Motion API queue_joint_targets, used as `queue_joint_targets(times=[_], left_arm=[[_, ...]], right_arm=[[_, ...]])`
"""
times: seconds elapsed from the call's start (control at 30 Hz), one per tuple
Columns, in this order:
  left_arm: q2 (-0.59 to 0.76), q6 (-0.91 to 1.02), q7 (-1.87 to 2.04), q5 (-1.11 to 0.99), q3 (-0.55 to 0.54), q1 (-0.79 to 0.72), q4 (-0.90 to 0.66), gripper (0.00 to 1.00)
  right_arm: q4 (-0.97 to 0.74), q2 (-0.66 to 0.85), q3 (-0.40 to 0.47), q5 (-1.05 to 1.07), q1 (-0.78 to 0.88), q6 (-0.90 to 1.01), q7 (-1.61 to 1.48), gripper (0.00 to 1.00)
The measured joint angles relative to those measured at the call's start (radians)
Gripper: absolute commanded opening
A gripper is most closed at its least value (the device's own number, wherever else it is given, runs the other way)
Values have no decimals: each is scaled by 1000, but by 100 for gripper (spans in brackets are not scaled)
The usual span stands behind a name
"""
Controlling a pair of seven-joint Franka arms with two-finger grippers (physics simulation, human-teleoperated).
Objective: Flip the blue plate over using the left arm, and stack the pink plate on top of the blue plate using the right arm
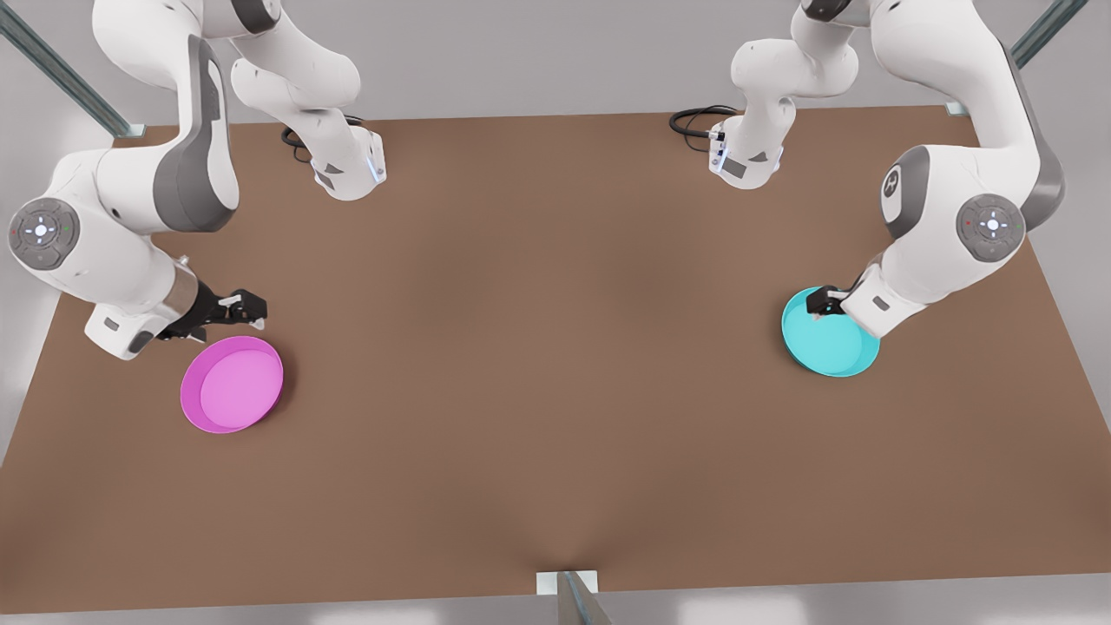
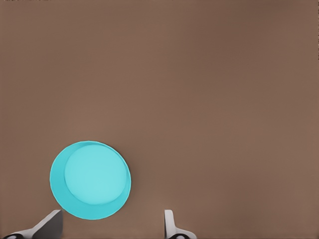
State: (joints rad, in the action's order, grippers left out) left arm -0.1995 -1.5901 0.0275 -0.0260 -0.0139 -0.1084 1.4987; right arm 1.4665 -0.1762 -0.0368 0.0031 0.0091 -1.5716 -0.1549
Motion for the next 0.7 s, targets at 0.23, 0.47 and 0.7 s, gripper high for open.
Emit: queue_joint_targets(times=[0.23, 0.47, 0.7], left_arm=[[-75, 46, -203, 116, 247, 5, -29, 98], [-116, -181, -658, 435, 531, 6, 351, 99], [-305, -340, -899, 626, 546, 100, 404, 99]], right_arm=[[-1, -19, 1, 2, -15, -1, -1, 100], [-79, -81, 0, -32, -28, -7, 2, 100], [-124, -98, 0, -31, -60, 7, -202, 100]])
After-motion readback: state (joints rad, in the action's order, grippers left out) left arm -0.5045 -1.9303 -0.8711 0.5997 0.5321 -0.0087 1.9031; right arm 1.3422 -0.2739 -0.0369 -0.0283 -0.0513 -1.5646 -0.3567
